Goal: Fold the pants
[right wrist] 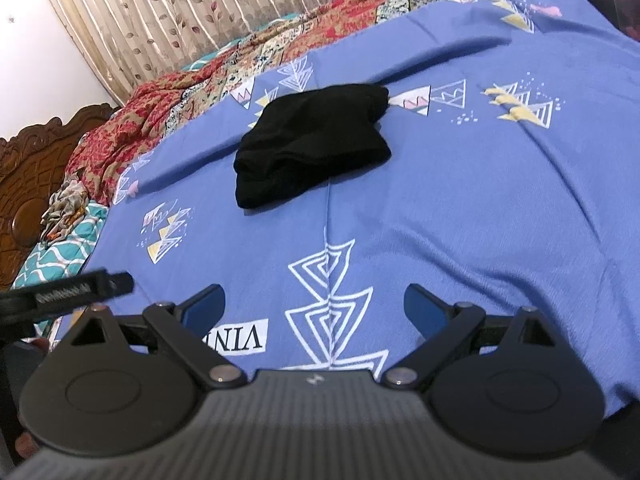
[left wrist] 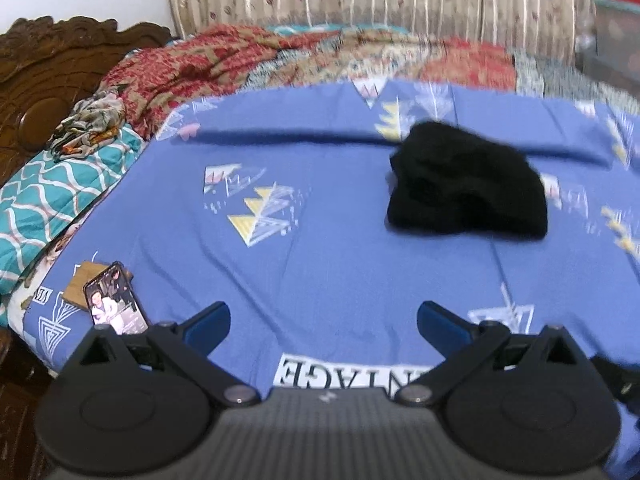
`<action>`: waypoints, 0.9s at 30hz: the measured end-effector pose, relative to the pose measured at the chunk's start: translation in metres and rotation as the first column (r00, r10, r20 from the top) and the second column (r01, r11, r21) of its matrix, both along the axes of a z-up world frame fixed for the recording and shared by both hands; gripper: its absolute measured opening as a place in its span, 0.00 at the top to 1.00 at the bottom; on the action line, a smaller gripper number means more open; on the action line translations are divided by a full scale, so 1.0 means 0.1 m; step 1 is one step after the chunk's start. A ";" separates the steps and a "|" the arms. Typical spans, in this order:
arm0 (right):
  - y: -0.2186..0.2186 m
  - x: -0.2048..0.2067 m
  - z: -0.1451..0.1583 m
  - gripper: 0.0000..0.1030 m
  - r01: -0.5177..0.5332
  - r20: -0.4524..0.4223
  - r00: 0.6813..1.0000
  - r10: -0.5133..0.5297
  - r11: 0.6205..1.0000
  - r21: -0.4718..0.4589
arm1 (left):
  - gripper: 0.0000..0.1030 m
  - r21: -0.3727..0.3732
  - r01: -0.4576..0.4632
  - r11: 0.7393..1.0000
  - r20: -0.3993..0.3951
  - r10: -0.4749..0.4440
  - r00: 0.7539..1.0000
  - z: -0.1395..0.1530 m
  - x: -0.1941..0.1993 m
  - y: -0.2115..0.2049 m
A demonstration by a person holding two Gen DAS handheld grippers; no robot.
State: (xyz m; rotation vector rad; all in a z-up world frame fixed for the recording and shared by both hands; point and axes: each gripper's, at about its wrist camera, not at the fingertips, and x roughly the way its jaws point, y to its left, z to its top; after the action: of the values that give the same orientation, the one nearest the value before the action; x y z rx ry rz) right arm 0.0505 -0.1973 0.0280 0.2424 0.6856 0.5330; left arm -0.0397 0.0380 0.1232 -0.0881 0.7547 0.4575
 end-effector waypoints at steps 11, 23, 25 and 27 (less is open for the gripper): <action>0.03 -0.02 0.00 0.05 -0.001 0.003 1.000 0.001 1.000 -0.005 | 0.00 -0.042 0.014 0.999 0.037 -0.012 0.999 0.07 -0.05 0.10; 0.03 -0.03 0.00 0.05 0.000 0.004 1.000 0.000 1.000 -0.004 | 0.00 -0.035 0.030 0.999 0.045 -0.028 0.999 0.08 -0.10 0.08; 0.04 -0.04 0.00 0.05 0.001 0.006 1.000 -0.001 1.000 -0.004 | 0.00 -0.034 0.033 0.999 0.047 -0.031 0.998 0.09 -0.10 0.07; 0.04 -0.05 0.00 0.05 0.001 0.009 1.000 -0.001 1.000 -0.004 | 0.00 -0.029 0.036 0.999 0.045 -0.034 0.998 0.08 -0.10 0.07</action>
State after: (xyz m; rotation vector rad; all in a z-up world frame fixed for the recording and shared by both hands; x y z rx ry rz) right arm 0.0450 -0.1929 0.0285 0.2365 0.6782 0.5311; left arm -0.0496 0.0446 0.1317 -0.1125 0.7187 0.4097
